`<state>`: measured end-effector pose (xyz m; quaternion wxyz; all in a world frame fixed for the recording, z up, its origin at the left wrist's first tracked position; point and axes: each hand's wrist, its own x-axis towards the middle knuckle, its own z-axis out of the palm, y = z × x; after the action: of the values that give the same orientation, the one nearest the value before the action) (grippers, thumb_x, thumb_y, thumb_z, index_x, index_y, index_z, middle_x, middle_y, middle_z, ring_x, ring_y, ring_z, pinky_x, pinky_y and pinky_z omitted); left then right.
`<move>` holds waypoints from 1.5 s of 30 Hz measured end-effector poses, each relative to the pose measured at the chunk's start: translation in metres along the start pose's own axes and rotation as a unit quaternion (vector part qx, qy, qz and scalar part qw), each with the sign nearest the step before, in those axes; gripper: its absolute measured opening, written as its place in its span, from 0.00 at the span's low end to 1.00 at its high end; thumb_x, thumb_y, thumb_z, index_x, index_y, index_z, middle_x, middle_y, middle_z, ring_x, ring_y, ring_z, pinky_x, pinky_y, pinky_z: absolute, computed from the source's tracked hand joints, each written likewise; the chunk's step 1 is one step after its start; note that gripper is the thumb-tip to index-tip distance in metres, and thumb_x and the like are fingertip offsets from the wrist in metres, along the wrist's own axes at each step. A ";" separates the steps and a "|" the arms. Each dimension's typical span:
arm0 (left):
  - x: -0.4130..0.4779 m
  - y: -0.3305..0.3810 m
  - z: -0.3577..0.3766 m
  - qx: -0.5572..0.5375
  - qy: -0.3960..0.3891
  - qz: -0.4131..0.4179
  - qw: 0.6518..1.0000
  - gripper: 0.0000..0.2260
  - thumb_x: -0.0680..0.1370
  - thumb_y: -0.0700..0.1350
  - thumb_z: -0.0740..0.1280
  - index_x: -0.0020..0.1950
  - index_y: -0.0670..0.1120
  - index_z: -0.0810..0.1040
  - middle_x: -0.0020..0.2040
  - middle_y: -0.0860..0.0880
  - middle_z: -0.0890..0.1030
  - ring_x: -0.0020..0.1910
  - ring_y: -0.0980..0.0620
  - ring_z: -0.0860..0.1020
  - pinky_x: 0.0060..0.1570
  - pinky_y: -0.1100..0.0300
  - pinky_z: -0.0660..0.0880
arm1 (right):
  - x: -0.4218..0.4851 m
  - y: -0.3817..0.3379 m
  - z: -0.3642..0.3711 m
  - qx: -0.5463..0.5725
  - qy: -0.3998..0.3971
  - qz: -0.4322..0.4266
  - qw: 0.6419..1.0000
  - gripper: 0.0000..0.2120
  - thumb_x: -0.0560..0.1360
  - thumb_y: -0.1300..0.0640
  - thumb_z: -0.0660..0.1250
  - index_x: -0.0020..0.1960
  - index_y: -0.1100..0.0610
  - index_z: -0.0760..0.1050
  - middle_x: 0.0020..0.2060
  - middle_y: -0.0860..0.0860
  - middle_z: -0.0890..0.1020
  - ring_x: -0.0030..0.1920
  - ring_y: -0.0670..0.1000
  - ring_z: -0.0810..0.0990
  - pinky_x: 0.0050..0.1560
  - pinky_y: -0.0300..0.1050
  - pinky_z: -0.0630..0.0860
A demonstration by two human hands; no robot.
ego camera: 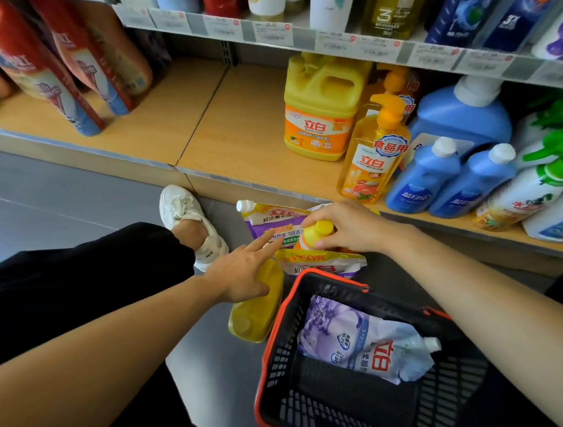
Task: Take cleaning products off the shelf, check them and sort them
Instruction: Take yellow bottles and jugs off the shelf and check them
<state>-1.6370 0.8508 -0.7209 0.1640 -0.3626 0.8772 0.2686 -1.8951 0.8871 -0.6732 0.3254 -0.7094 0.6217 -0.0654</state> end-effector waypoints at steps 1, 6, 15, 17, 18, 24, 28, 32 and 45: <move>0.002 -0.001 0.001 0.005 -0.012 -0.007 1.000 0.43 0.76 0.54 0.70 0.83 0.60 0.44 0.84 0.56 0.45 0.73 0.43 0.69 0.56 0.53 0.76 | 0.000 0.001 0.000 0.007 -0.001 -0.002 1.000 0.23 0.72 0.50 0.77 0.66 0.44 0.78 0.67 0.47 0.78 0.65 0.50 0.75 0.62 0.50 0.75; 0.003 -0.002 -0.001 -0.061 -0.042 0.001 0.997 0.36 0.79 0.49 0.70 0.82 0.57 0.55 0.83 0.54 0.53 0.79 0.47 0.62 0.72 0.50 0.69 | 0.002 0.004 0.002 0.080 0.075 0.016 0.994 0.20 0.73 0.51 0.76 0.63 0.42 0.77 0.63 0.48 0.80 0.61 0.50 0.77 0.56 0.51 0.78; -0.005 0.001 0.002 -0.109 0.007 0.060 0.992 0.35 0.73 0.43 0.76 0.78 0.55 0.68 0.76 0.53 0.65 0.73 0.51 0.68 0.67 0.54 0.73 | 0.030 -0.004 0.049 0.088 0.111 0.062 0.988 0.17 0.71 0.49 0.77 0.53 0.49 0.73 0.47 0.49 0.80 0.47 0.52 0.78 0.35 0.40 0.65; -0.006 0.001 0.003 -0.111 0.015 0.060 0.992 0.34 0.73 0.43 0.77 0.78 0.54 0.69 0.76 0.52 0.66 0.74 0.51 0.67 0.66 0.55 0.74 | 0.032 -0.003 0.061 0.075 0.119 0.058 0.988 0.15 0.70 0.51 0.77 0.54 0.51 0.77 0.48 0.50 0.83 0.50 0.53 0.80 0.36 0.38 0.65; -0.006 0.001 0.003 -0.112 0.015 0.059 0.992 0.34 0.73 0.43 0.77 0.77 0.54 0.69 0.76 0.52 0.66 0.74 0.51 0.66 0.66 0.55 0.74 | 0.033 -0.003 0.065 0.072 0.122 0.058 0.988 0.15 0.71 0.51 0.77 0.55 0.52 0.79 0.50 0.51 0.84 0.52 0.53 0.81 0.39 0.39 0.66; -0.006 0.001 0.003 -0.110 0.008 0.053 0.992 0.34 0.74 0.45 0.76 0.78 0.56 0.68 0.75 0.52 0.64 0.72 0.50 0.68 0.65 0.53 0.76 | 0.034 0.002 0.062 0.092 0.080 0.061 0.991 0.21 0.74 0.52 0.74 0.66 0.52 0.78 0.61 0.51 0.82 0.59 0.53 0.80 0.56 0.47 0.75; -0.007 0.003 -0.001 -0.053 -0.009 0.050 0.997 0.36 0.74 0.48 0.75 0.80 0.58 0.64 0.77 0.53 0.63 0.69 0.49 0.72 0.63 0.53 0.76 | 0.024 -0.007 0.050 0.109 0.036 0.057 0.992 0.26 0.77 0.54 0.72 0.73 0.51 0.71 0.68 0.52 0.77 0.62 0.53 0.80 0.61 0.49 0.76; -0.002 0.006 -0.031 0.014 -0.043 0.059 0.997 0.30 0.76 0.52 0.74 0.77 0.56 0.69 0.74 0.54 0.71 0.67 0.53 0.75 0.61 0.59 0.72 | 0.009 -0.018 0.024 0.114 0.160 0.037 0.980 0.16 0.77 0.57 0.71 0.65 0.52 0.79 0.53 0.50 0.85 0.48 0.46 0.83 0.53 0.51 0.82; 0.118 0.013 -0.147 -0.341 0.234 -0.069 0.908 0.19 0.80 0.46 0.71 0.69 0.44 0.76 0.57 0.44 0.82 0.51 0.48 0.80 0.56 0.49 0.78 | -0.006 0.034 -0.059 -0.106 0.398 0.097 0.906 0.43 0.74 0.51 0.73 0.81 0.49 0.52 0.81 0.51 0.49 0.74 0.60 0.65 0.62 0.60 0.74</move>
<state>-1.7406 0.7067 -0.6554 -0.1615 -0.5084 0.7182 0.4468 -1.9547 0.8700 -0.6434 -0.0216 -0.5911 0.7685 -0.2440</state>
